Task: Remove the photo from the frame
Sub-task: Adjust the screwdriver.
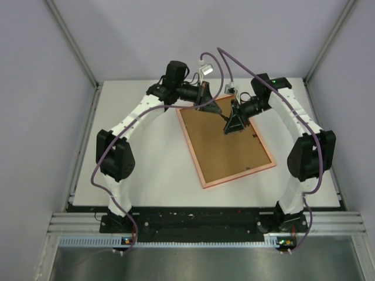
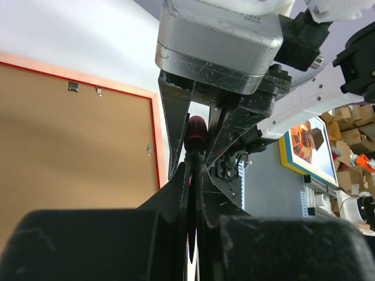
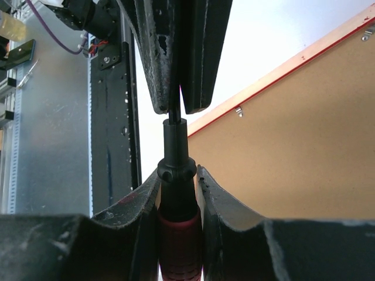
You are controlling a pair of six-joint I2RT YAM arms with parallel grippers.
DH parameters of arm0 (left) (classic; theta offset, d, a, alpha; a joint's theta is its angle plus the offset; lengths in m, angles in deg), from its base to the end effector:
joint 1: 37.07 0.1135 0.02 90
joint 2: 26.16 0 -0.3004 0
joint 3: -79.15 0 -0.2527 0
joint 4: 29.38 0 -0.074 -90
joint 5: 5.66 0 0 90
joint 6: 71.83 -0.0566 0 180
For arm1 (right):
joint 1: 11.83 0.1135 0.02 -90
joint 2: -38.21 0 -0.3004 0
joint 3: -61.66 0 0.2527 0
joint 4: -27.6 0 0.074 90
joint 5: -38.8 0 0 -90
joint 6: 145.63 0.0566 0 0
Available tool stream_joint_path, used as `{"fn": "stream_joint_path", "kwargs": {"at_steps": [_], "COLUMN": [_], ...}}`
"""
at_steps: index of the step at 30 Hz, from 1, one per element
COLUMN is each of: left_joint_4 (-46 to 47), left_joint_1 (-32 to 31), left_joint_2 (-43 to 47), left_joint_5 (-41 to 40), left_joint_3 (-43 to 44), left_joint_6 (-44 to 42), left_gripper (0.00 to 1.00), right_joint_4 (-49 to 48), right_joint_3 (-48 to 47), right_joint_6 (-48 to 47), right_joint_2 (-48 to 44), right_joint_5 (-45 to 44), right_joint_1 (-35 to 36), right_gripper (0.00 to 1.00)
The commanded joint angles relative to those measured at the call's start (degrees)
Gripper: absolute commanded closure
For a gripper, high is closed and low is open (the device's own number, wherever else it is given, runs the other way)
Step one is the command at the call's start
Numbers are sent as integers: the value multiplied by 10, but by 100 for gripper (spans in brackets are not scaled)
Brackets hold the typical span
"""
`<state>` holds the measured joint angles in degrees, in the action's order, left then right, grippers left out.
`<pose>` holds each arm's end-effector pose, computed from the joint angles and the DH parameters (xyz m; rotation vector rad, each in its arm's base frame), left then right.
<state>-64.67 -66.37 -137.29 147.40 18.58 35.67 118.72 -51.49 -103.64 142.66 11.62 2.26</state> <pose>0.3827 -0.2726 0.3850 0.9525 1.9098 -1.6110 0.3349 0.1360 0.3436 -1.3064 1.9837 1.3404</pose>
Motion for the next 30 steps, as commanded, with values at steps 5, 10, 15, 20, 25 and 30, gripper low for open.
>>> {"fn": "stream_joint_path", "kwargs": {"at_steps": [5,10,15,20,25,30], "left_joint_4": [-5,22,76,144,272,546], "left_joint_1": [-3,1,19,40,50,66], "left_joint_2": [5,12,18,28,38,30], "left_joint_5": [-40,-81,-115,-117,-99,-89], "left_joint_3": [24,15,0,-28,-84,-160], "left_joint_6": [-13,33,108,194,306,528], "left_gripper": [100,100,100,100,100,100], "right_joint_4": [87,88,88,87,81,88], "right_joint_3": [-56,-71,-87,-113,-131,-101], "right_joint_6": [-4,-3,-2,5,19,-12], "right_joint_2": [0,5,3,4,21,46], "right_joint_5": [20,27,63,118,213,319], "right_joint_1": [5,-8,-35,-77,-138,-202], "right_gripper": [91,60,22,13,12,12]}}
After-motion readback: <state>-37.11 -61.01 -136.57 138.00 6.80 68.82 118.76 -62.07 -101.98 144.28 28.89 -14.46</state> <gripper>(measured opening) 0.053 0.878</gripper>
